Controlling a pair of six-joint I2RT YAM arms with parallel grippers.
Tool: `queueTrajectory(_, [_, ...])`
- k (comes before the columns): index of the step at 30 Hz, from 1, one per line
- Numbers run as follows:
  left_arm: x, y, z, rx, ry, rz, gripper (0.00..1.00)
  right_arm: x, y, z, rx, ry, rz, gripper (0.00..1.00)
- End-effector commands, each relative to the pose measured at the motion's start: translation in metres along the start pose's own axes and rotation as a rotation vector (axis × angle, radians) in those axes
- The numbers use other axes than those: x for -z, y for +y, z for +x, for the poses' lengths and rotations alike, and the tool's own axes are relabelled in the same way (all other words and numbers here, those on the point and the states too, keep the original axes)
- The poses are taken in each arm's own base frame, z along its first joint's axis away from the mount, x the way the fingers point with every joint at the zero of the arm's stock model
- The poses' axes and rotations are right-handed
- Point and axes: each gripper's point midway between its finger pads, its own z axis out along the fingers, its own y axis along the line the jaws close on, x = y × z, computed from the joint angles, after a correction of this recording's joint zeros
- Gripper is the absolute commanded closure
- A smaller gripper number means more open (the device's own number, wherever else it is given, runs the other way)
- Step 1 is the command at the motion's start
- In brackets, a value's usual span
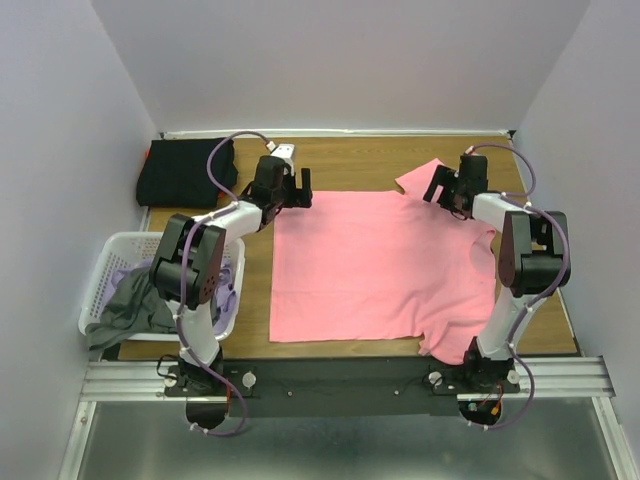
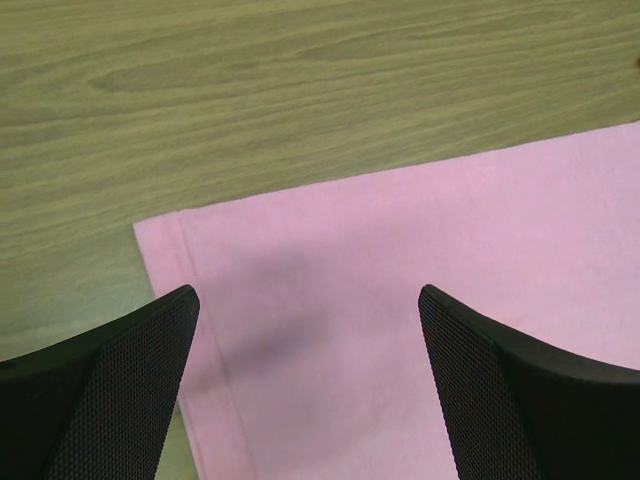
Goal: Fold and stack the t-shirts
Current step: Flatten the tshirt out
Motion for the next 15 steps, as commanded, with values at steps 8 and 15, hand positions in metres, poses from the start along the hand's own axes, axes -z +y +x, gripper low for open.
queueTrajectory(8, [0.042, 0.009, 0.029, 0.049, -0.039, -0.151, 0.02, 0.002, 0.004, 0.011, -0.021, 0.047, -0.016, 0.0])
queueTrajectory(15, [0.055, -0.004, 0.036, 0.078, -0.082, -0.074, 0.02, 0.003, -0.008, 0.014, -0.024, 0.042, 0.044, 0.0])
